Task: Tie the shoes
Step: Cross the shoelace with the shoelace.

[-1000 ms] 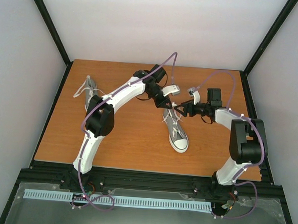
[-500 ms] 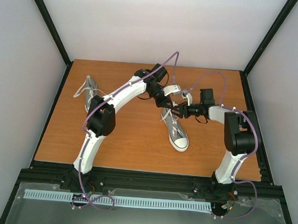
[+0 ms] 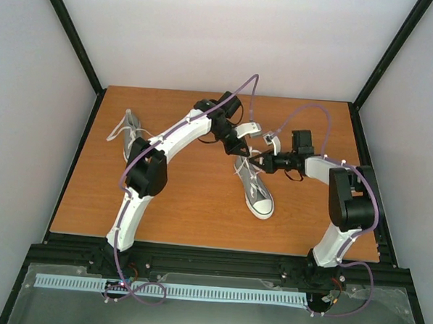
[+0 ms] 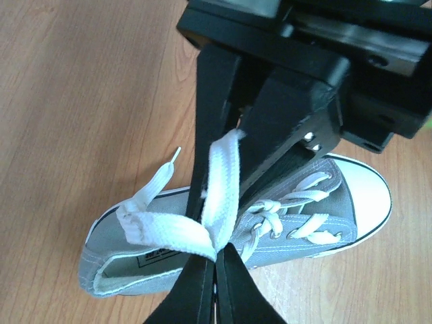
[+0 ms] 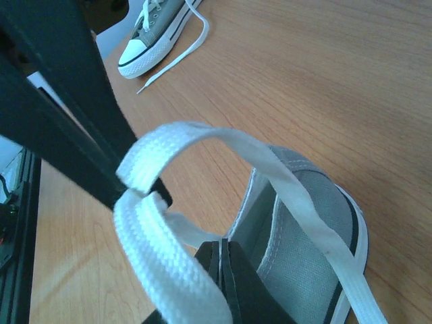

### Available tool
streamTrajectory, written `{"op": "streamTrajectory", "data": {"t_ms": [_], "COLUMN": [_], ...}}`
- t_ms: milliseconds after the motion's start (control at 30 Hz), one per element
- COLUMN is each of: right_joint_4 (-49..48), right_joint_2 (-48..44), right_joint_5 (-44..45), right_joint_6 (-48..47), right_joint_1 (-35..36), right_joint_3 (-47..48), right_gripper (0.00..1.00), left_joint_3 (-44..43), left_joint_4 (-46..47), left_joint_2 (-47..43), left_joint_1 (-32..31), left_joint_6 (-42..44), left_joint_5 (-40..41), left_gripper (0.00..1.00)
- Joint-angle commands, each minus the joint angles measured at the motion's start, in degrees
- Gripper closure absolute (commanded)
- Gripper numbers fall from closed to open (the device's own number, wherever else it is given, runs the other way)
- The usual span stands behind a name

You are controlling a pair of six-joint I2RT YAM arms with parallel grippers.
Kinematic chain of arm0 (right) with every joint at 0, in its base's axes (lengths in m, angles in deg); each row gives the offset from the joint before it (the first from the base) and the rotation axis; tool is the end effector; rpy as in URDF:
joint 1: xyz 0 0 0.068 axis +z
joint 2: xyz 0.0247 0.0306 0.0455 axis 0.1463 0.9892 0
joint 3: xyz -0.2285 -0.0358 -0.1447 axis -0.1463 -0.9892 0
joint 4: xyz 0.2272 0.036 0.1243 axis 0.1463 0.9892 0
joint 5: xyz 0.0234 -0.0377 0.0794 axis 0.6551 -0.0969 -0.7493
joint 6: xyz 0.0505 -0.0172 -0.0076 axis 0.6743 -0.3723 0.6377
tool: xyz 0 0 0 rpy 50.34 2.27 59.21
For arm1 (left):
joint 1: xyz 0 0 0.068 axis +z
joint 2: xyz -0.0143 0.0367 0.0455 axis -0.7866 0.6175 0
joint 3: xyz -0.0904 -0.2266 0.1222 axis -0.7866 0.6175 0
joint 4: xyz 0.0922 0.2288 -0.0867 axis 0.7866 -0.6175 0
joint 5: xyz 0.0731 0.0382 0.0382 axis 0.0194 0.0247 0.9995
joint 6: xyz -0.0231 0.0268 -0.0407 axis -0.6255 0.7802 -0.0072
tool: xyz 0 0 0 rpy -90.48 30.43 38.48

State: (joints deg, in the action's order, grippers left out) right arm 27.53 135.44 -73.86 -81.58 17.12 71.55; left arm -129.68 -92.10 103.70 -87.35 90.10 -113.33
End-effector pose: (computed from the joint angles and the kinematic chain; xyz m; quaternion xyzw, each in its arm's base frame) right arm 0.3352 0.0820 0.1581 -0.2836 0.7881 0.4591 0.2961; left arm 0.3816 -0.2981 0.2427 0.5465 0.7575 -0.3173 0.1636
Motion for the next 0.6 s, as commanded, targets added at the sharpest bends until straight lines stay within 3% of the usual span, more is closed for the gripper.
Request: {"op": "streamTrajectory", "data": {"t_ms": [0, 133, 267, 567], "right_joint_4": [-0.49, 2.0, 2.76, -2.36], "right_joint_2": [-2.68, -3.21, -6.89, -16.19], "right_joint_5": [2.42, 4.35, 7.1, 8.87], "right_joint_6": [-0.86, -1.15, -0.52, -0.38], "right_joint_1": [0.17, 0.17, 0.18, 0.1], "right_joint_3": [-1.15, -0.67, -2.26, -8.56], "right_gripper": [0.97, 0.97, 0.9, 0.55], "left_joint_3": [-1.21, -0.9, 0.52, 0.3], "left_joint_4": [-0.16, 0.94, 2.03, -2.82], "left_joint_2": [-0.12, -0.69, -1.51, -2.65], "left_joint_1": [0.5, 0.42, 0.26, 0.16], "left_joint_6": [1.44, 1.57, 2.37, 7.24], "left_joint_5": [1.4, 5.25, 8.09, -0.18], "left_gripper": [0.99, 0.99, 0.99, 0.99]}}
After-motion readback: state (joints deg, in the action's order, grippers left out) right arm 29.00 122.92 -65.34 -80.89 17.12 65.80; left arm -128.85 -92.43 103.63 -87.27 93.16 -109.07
